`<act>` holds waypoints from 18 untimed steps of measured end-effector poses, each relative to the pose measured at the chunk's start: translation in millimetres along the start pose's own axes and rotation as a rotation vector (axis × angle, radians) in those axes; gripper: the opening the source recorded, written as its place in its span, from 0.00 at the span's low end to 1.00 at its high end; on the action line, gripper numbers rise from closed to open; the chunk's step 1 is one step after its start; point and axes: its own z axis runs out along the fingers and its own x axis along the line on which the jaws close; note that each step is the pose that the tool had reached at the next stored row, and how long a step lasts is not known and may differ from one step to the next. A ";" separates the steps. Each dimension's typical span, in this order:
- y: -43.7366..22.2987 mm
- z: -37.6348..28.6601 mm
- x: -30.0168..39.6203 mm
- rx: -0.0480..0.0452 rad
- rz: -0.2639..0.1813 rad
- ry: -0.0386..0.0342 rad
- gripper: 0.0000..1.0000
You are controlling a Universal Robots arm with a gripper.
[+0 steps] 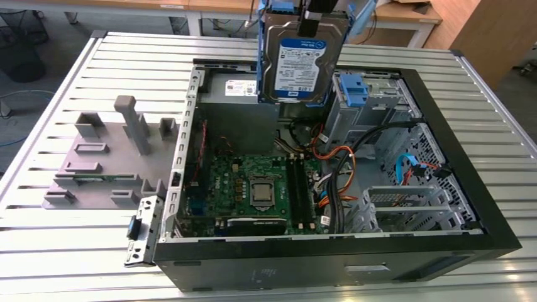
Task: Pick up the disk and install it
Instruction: 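Pick up the disk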
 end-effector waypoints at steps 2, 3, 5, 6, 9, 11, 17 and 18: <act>-0.6 -0.3 3.8 0.0000 0.000 0.0012 0.35; -0.9 -0.3 5.8 0.0001 0.000 0.0016 0.35; -1.4 -0.5 9.9 0.0001 0.000 0.0027 0.35; -1.7 -0.6 11.9 0.0001 0.000 0.0033 0.35; -2.3 -0.9 17.8 0.0001 0.000 0.0052 0.35; -2.8 -1.1 22.1 0.0002 0.000 0.0062 0.35; -4.4 -1.8 39.0 0.0004 0.001 0.0104 0.35; -4.6 -1.9 41.2 0.0004 0.001 0.0109 0.35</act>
